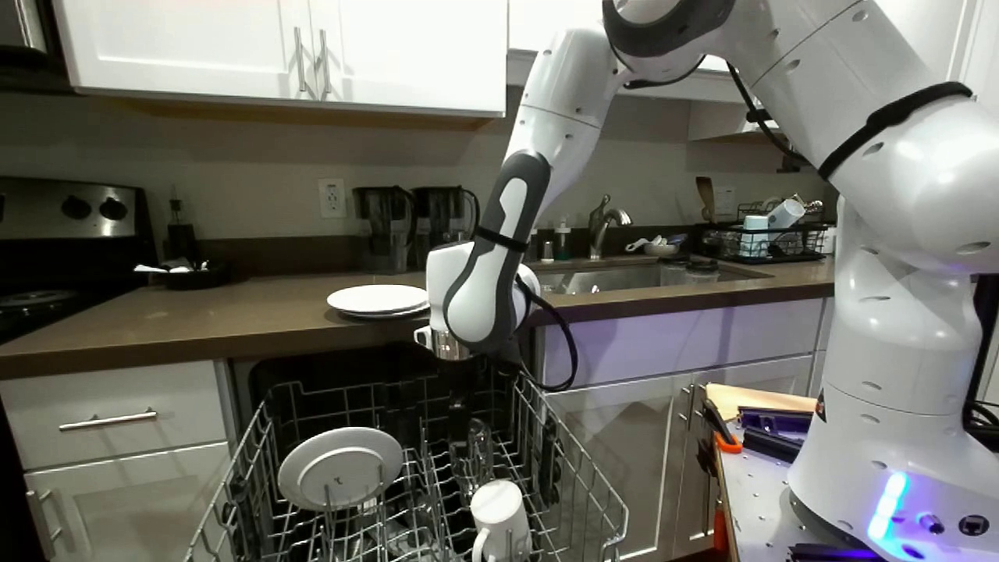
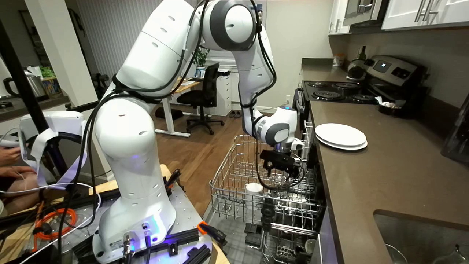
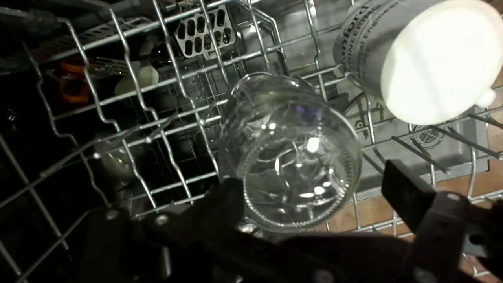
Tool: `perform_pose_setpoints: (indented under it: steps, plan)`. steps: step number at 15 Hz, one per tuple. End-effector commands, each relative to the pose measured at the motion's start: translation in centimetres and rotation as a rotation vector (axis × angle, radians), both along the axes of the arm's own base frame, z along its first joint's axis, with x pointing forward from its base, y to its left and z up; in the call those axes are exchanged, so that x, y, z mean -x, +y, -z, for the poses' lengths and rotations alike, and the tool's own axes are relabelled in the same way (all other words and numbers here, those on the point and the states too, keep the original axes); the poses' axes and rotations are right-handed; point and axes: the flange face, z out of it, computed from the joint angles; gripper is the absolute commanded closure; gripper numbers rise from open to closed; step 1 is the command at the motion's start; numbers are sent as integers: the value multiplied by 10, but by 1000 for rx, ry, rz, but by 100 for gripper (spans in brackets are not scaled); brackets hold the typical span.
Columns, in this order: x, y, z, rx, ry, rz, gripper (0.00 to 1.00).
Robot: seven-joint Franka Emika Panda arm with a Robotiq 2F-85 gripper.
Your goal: Move the glass jar to the left side of the dishwasher rack
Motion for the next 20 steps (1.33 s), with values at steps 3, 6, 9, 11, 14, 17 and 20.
perform_pose_setpoints:
  steps: [3,6,9,11,14,17,20]
  plan:
    - [-3,-10,29,25,-38,10,0]
    - [-5,-11,30,33,-36,12,0]
    - [-7,-7,16,34,-24,45,0]
    - [-5,-2,-3,25,-21,53,0]
    - [-2,4,-31,33,-8,61,0]
    - [-1,3,-51,64,4,81,0]
    - [-1,-3,-40,84,23,112,0]
